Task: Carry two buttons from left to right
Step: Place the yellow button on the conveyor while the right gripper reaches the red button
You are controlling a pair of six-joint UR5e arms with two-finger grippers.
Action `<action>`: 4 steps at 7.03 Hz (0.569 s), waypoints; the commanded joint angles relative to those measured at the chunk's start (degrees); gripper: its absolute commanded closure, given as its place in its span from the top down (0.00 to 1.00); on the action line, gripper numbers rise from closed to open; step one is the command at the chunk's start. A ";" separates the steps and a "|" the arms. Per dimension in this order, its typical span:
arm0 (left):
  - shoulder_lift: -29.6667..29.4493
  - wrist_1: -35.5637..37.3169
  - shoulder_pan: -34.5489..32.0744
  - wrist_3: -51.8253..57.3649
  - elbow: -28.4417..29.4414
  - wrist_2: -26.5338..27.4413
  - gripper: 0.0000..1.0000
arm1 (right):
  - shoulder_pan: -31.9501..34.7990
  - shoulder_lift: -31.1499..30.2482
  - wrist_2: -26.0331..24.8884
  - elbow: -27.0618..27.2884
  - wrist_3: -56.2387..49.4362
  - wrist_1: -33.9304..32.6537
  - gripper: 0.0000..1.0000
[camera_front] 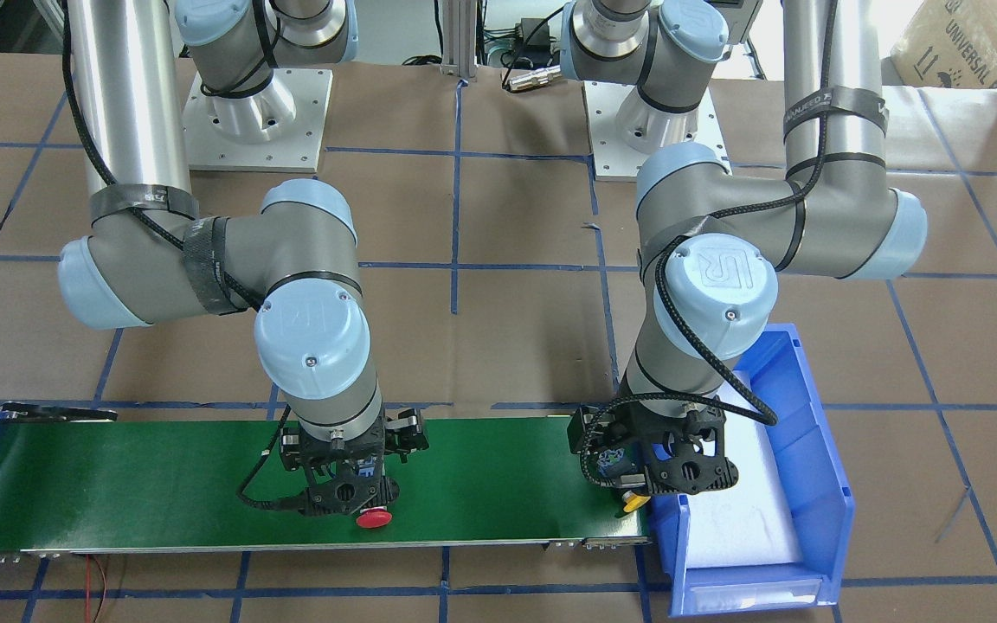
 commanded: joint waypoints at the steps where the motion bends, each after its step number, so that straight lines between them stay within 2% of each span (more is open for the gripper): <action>1: 3.58 -6.55 0.25 0.01 1.05 5.72 1.00 | -0.58 0.54 -0.12 0.42 -0.33 -0.01 0.99; 2: 5.96 -9.29 1.12 0.10 1.23 5.14 1.00 | -0.67 0.81 -0.03 0.34 0.11 -0.10 0.90; 3: 8.24 -9.58 1.47 0.10 1.15 5.22 1.00 | -0.76 0.81 -0.12 0.34 0.20 -0.54 0.62; 4: 12.01 -12.37 1.56 0.10 -0.16 5.22 1.00 | -0.76 0.81 -0.12 0.34 0.20 -0.54 0.40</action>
